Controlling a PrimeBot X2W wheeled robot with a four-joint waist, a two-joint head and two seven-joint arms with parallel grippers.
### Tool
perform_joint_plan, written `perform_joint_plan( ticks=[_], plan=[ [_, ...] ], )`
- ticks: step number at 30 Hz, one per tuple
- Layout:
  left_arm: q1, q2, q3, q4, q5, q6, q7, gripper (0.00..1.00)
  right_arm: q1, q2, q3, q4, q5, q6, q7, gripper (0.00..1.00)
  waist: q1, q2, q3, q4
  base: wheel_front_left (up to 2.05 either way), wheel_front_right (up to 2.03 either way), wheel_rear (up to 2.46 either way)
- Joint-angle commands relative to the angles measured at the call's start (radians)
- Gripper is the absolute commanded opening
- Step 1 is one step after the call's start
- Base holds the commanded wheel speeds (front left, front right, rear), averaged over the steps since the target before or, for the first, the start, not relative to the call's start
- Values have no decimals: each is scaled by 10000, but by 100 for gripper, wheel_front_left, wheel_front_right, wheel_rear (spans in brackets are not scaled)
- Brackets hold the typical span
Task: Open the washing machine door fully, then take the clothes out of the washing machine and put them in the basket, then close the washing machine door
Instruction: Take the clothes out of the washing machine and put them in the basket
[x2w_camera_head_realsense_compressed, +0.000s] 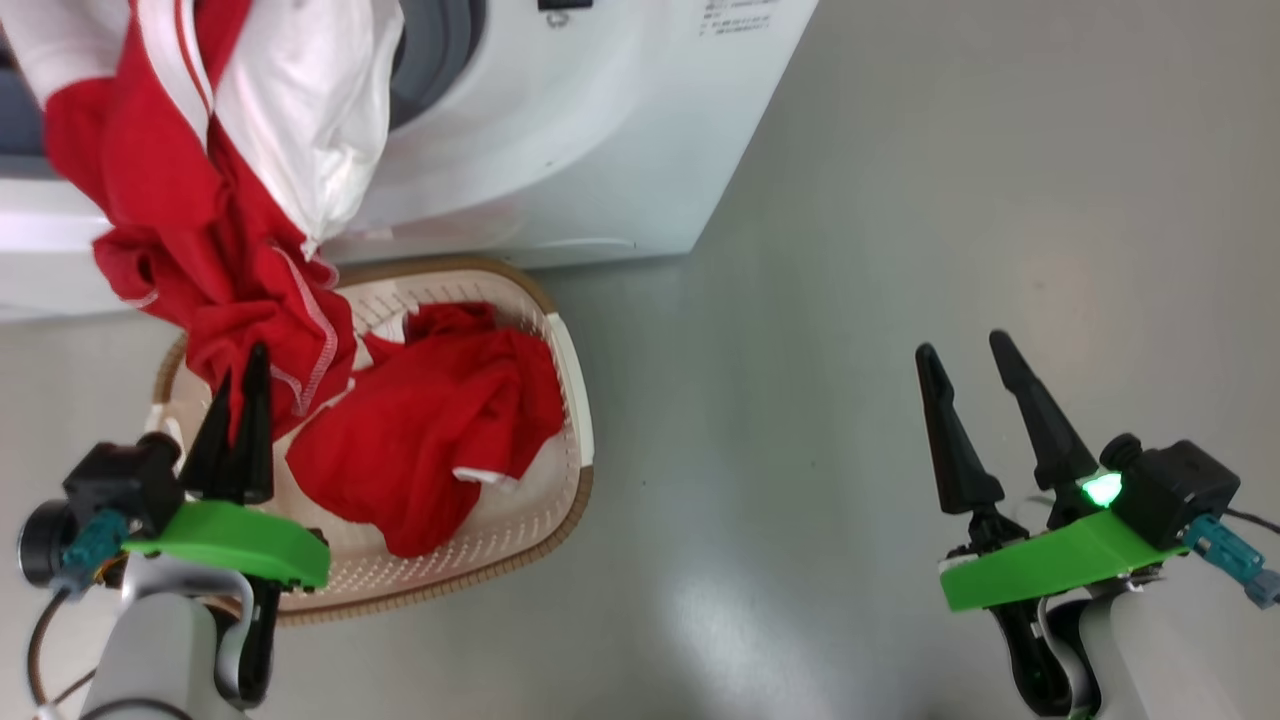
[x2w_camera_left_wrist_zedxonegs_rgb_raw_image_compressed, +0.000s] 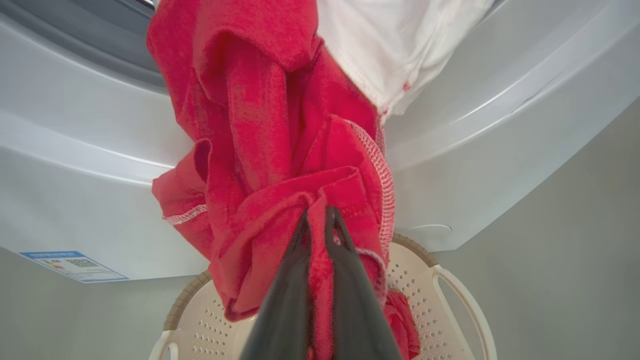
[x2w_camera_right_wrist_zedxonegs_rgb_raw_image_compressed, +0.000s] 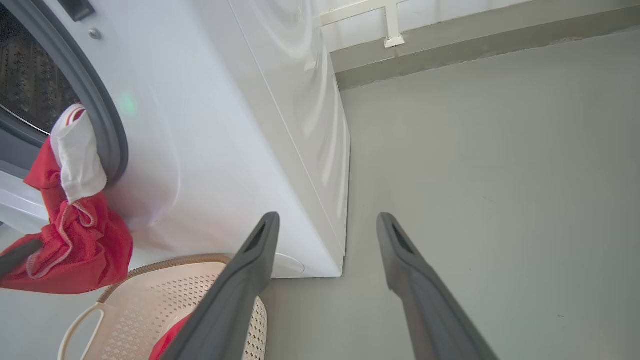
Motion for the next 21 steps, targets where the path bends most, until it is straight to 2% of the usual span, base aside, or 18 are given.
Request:
perform_joint_plan(
  ticks=[1,11,14,18,21],
  plan=[
    [-219,441,164,179,44,-53,-40,5,-90,-14,278,-280,-4,73,-63,100,0,0,467,-5,0,0,0],
    [-1212,729,-412,1760,77,-53,-40,15,-447,-14,299,-410,-39,73,-63,100,0,0,1274,-14,0,0,0],
    [-1496,782,-445,2196,75,-53,-40,23,-524,-14,313,-424,-52,73,-63,100,0,0,1424,-23,0,0,0],
    [-1777,801,-346,2538,75,-54,-40,38,-592,-14,327,-438,-56,73,-63,100,0,0,1537,-47,0,0,0],
    [-1871,783,-273,2608,84,-54,-40,44,-616,-14,308,-422,-58,73,-63,100,0,0,1535,-61,0,0,0]
  ],
)
